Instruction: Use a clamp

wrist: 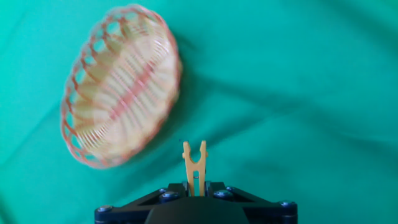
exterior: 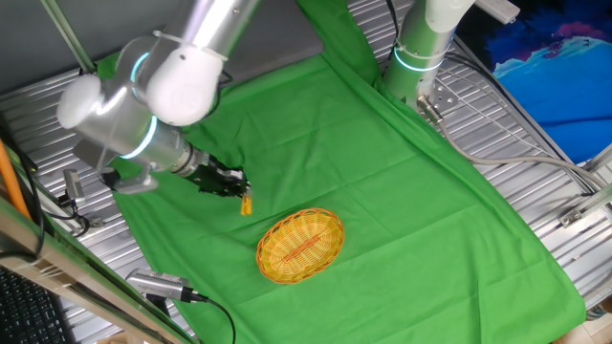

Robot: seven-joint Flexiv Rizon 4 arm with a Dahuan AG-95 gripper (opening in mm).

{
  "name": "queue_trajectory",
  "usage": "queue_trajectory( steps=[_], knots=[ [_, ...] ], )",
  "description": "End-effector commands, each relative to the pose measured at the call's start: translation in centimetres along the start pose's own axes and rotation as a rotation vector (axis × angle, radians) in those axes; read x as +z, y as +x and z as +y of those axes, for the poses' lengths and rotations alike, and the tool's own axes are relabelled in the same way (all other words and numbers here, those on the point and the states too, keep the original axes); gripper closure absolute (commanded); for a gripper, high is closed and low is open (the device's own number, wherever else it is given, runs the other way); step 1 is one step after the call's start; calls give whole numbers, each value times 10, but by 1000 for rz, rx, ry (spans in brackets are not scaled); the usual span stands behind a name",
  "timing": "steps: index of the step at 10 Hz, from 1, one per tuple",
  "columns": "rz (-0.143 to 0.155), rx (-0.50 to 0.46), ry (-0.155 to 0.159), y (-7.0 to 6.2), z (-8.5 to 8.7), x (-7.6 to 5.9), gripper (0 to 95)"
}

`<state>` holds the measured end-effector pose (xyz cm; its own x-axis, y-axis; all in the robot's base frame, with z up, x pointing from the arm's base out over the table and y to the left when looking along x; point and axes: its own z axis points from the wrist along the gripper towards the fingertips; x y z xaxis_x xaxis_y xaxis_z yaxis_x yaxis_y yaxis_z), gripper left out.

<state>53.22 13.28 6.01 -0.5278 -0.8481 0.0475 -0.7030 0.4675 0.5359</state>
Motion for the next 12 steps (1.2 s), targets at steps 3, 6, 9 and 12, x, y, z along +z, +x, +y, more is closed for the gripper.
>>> queue_trajectory(
  steps=[3,6,9,12],
  knots=[
    [27,43,-28,1,6,6,950],
    [34,66,-44,1,8,9,950],
    [55,99,-61,0,16,11,950],
    [69,122,-78,0,20,12,950]
  ],
)
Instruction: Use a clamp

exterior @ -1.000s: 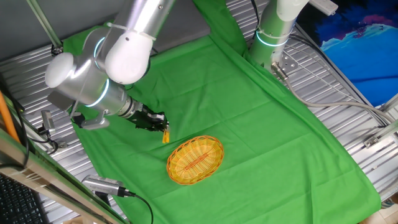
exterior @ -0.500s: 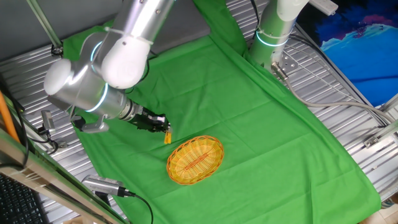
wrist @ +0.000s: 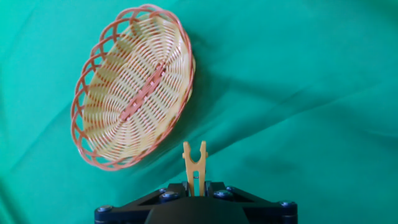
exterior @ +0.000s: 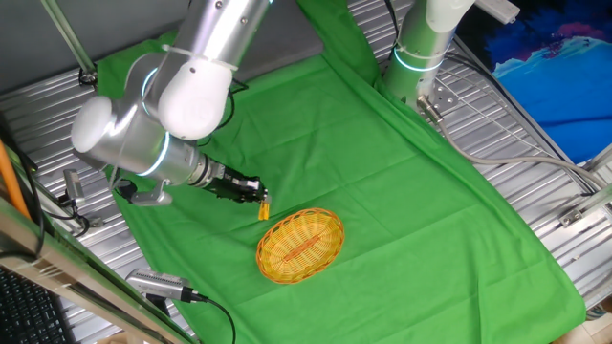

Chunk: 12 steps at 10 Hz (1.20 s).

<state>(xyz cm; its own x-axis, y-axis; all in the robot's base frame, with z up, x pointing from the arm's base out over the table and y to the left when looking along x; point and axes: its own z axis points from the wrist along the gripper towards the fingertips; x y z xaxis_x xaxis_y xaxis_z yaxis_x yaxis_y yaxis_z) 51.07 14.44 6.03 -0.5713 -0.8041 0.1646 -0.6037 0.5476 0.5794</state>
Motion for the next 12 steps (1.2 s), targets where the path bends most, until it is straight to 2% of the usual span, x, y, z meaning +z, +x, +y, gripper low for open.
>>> queue_trajectory(
  steps=[1,4,8,9,10,11,12],
  knots=[
    [10,14,-16,-1,0,-1,950],
    [15,70,-35,-1,0,-1,950],
    [7,48,-22,-1,0,-1,950],
    [2,21,-13,-1,-1,-1,950],
    [2,-6,16,-1,-1,-1,950],
    [-18,-18,51,-1,-1,-1,950],
    [-52,-17,76,-1,-1,-1,950]
  ],
)
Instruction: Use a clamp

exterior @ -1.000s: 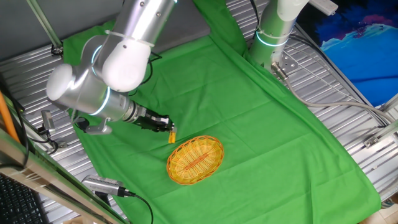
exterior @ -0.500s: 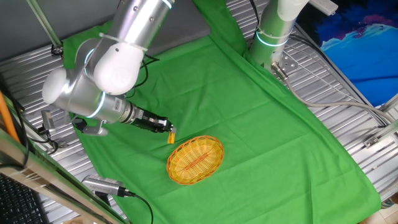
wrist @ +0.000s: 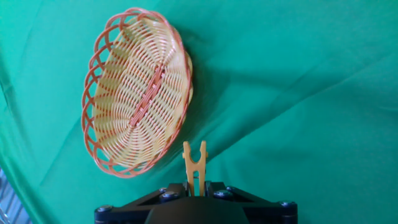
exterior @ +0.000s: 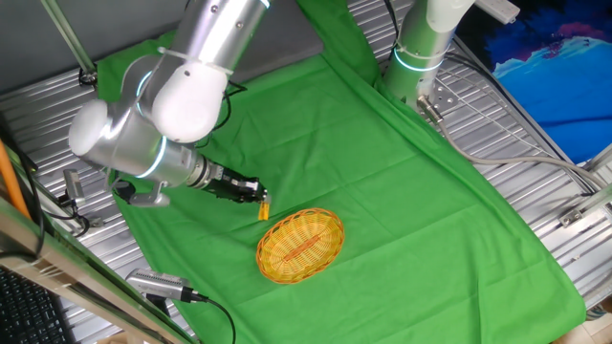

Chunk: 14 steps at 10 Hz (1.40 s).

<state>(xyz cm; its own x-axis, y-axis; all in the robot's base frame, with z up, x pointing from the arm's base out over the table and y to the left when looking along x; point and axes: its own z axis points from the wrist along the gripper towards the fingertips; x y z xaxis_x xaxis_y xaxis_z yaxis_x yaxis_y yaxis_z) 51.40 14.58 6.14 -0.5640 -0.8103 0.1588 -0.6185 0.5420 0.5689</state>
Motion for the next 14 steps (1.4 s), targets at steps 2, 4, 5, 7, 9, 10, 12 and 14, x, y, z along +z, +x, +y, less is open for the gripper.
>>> queue_trajectory(
  steps=[2,4,5,7,9,10,12,14],
  knots=[
    [-97,-8,101,2,0,1,950],
    [-138,-5,117,2,0,1,950],
    [-148,-4,122,2,0,1,950],
    [-170,-1,131,1,0,1,950],
    [-199,5,155,1,0,1,950],
    [-217,12,165,1,0,1,950],
    [-242,28,175,1,0,1,950],
    [-249,24,179,1,0,1,950]
  ],
)
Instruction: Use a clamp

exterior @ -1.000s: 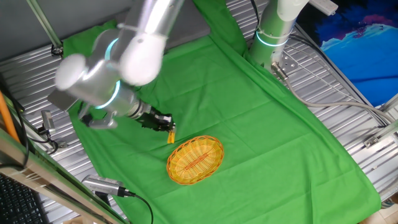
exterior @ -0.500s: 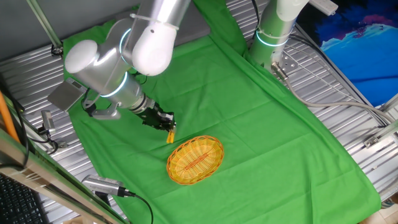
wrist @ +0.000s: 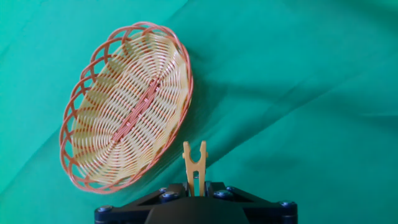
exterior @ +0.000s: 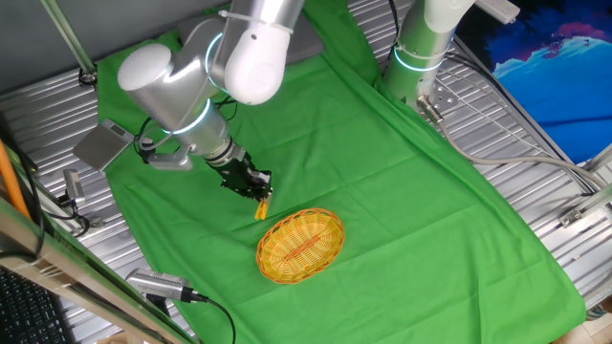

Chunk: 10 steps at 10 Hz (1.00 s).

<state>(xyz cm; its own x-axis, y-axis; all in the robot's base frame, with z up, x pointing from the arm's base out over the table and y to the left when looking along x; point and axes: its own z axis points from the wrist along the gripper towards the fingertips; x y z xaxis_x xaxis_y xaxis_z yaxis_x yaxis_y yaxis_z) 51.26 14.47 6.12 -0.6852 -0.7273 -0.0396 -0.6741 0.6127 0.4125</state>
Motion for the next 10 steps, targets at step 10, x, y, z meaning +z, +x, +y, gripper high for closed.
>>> queue_trajectory(
  steps=[10],
  knots=[
    [-57,-20,42,-2,-1,1,950]
  ],
)
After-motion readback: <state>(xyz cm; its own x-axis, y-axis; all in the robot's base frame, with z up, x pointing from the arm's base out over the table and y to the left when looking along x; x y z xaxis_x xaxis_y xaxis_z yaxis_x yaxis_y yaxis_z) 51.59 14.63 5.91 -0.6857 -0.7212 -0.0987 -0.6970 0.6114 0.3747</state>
